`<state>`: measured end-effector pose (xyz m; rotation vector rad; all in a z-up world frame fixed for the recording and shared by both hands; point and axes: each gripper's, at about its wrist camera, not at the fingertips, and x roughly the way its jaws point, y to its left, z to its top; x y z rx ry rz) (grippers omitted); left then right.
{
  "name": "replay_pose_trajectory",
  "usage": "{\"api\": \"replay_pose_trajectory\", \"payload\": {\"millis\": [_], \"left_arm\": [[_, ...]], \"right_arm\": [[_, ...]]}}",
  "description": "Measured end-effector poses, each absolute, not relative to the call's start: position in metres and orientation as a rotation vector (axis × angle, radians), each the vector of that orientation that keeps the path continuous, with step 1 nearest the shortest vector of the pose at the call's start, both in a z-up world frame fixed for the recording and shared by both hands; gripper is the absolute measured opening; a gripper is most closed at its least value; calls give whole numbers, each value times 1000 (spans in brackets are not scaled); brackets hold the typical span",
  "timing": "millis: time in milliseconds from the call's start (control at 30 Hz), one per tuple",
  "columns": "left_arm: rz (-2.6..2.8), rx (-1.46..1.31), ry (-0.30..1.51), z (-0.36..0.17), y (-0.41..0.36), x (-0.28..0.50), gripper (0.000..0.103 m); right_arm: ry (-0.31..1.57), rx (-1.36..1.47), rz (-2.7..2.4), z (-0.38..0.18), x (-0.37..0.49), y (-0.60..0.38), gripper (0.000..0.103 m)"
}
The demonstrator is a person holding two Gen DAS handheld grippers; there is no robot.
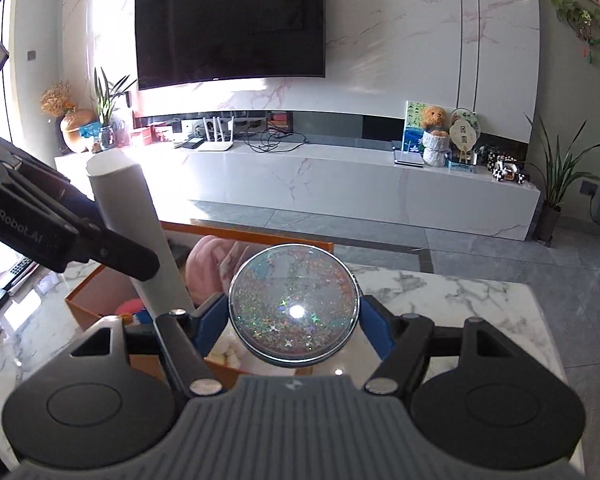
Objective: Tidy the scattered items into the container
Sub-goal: 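Lift the mirror with the right tool while the left tool lifts the glasses case upright, then lower the glasses case with the left tool while the right tool lowers the mirror into the box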
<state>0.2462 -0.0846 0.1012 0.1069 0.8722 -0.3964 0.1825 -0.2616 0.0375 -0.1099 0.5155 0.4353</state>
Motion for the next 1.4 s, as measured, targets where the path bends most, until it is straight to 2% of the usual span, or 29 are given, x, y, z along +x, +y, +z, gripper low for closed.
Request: {"api": "replay_pose_trajectory", "payload": {"millis": [300,500,867,1167,1233,1333,1400], "left_arm": [[-413,103,1011,50,-107,308,69],[-489,2,1091,37,-112,336,69],[-460,-48,1242,-19,-112,360,69],[-403,-62,1140,-31,-107,360,69],[-371,-46,1150,-39,-106,361,64],[-364,-64,1177,-53,-105,363,45],[-363,-79,1190,-60,-105,364,43]], "right_arm": [[555,-123,396,16,223,-267,73],[582,-115,385,5,236,-268,73],[590,-117,350,-3,244,-273,73],[619,-112,348,-15,247,-271,73],[624,-111,348,-16,245,-270,73],[632,-107,346,-17,243,-269,73],[635,-107,347,-18,242,-269,73]]}}
